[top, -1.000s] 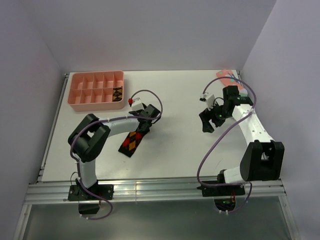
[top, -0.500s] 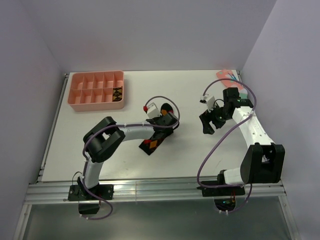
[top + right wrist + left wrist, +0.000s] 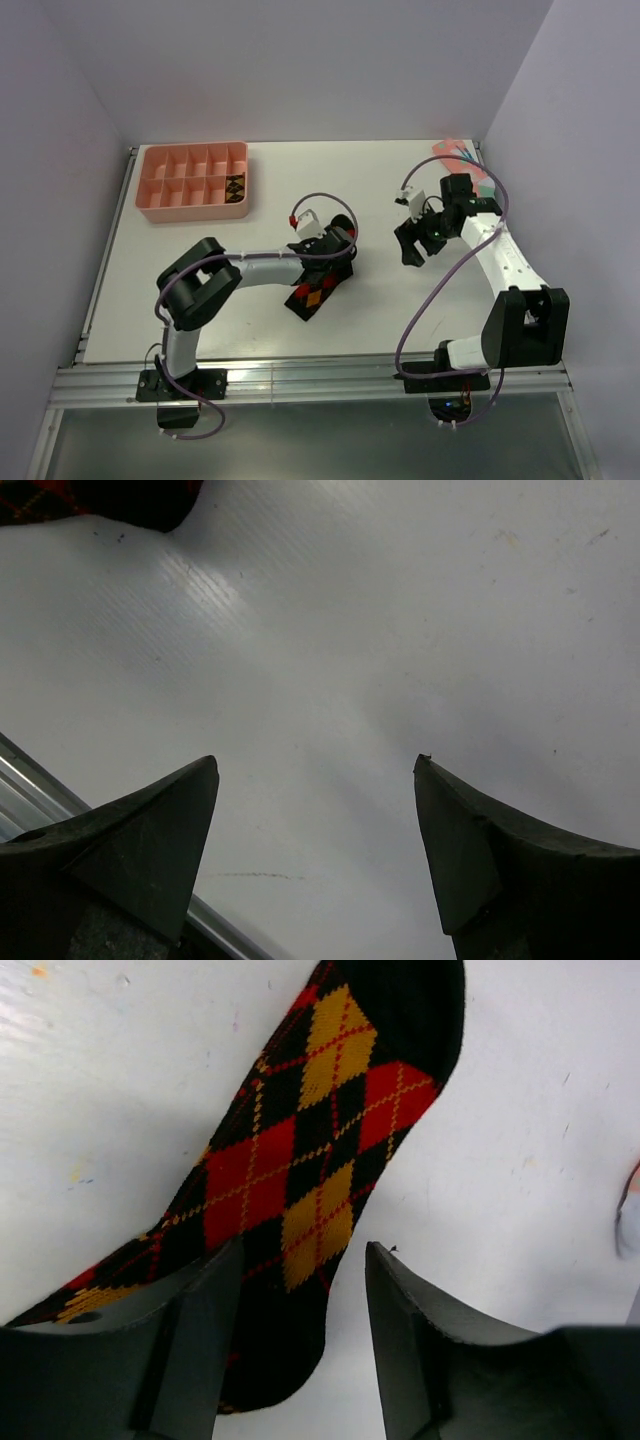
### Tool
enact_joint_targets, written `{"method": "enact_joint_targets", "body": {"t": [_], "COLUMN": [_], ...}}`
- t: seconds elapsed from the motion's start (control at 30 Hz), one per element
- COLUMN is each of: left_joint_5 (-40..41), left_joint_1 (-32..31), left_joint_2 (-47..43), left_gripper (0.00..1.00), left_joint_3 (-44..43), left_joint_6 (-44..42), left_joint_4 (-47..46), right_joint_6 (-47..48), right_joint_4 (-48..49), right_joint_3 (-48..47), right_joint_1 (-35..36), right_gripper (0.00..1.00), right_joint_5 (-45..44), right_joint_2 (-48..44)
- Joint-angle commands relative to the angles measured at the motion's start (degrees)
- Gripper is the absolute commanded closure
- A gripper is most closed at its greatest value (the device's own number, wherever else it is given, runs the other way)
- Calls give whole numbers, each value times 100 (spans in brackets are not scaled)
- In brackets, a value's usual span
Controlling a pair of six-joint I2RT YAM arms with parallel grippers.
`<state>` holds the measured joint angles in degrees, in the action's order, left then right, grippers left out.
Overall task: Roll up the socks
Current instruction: Move the sock to the center of the board.
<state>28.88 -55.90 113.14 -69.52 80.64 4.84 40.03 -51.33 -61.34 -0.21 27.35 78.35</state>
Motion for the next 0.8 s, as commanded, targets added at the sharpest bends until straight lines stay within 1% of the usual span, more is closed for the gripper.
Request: {"method": "enact_joint_targets", "body": {"t": [0.0, 0.07, 0.1, 0.2, 0.33, 0.37, 0.4, 0.43, 0.47, 0.53, 0.57, 0.6, 0.67, 0.7, 0.77], "left_joint_5": [-130, 20, 47, 64, 336, 381, 390, 381, 346, 320, 381, 407, 469, 582, 706], "left_joint_1": [9, 44, 79, 307, 527, 545, 571, 684, 773, 1018, 1080, 1142, 1361, 1441, 1660], "left_joint_2": [-739, -1012, -1161, -1960, -2585, -2717, -3014, -3165, -3489, -3859, -4053, -4437, -4800, -5141, -5450], "left_gripper": [41, 39, 39, 39, 38, 37, 37, 37, 38, 38, 38, 38, 38, 38, 37], "left_joint_3": [184, 298, 542, 1052, 1466, 1580, 1912, 2107, 2509, 2915, 3091, 3372, 3558, 3646, 3673], "left_joint_6": [-514, -532, -567, -672, -612, -559, -515, -393, -235, -111, -58, -31, -5, -48, -136], "left_joint_4": [201, 306, 255, 61, 455, 526, 570, 605, 606, 588, 614, 641, 921, 1070, 1395], "right_joint_6": [-276, -425, -478, -742, -988, -1128, -1199, -1278, -1444, -1638, -1848, -1945, -2235, -2341, -2630], "right_joint_4": [404, 544, 606, 817, 677, 660, 712, 764, 922, 1046, 1098, 1134, 1282, 1370, 1694], "right_joint_3": [-36, 43, 61, 52, -141, -80, -19, 51, 157, 184, 123, 70, -26, -44, -36], "right_joint_1": [354, 634, 758, 1259, 1672, 1804, 1979, 2424, 2664, 3121, 3471, 3597, 3973, 4106, 4527], "right_gripper": [14, 14, 14, 15, 16, 16, 17, 17, 18, 18, 19, 20, 24, 25, 28], "right_joint_5": [-107, -291, -396, -704, -530, -555, -738, -879, -1125, -1206, -1206, -1206, -1267, -1337, -1635], "right_joint_2": [-258, -328, -407, -469, -391, -399, -408, -408, -408, -355, -216, -145, 92, 154, 277]}}
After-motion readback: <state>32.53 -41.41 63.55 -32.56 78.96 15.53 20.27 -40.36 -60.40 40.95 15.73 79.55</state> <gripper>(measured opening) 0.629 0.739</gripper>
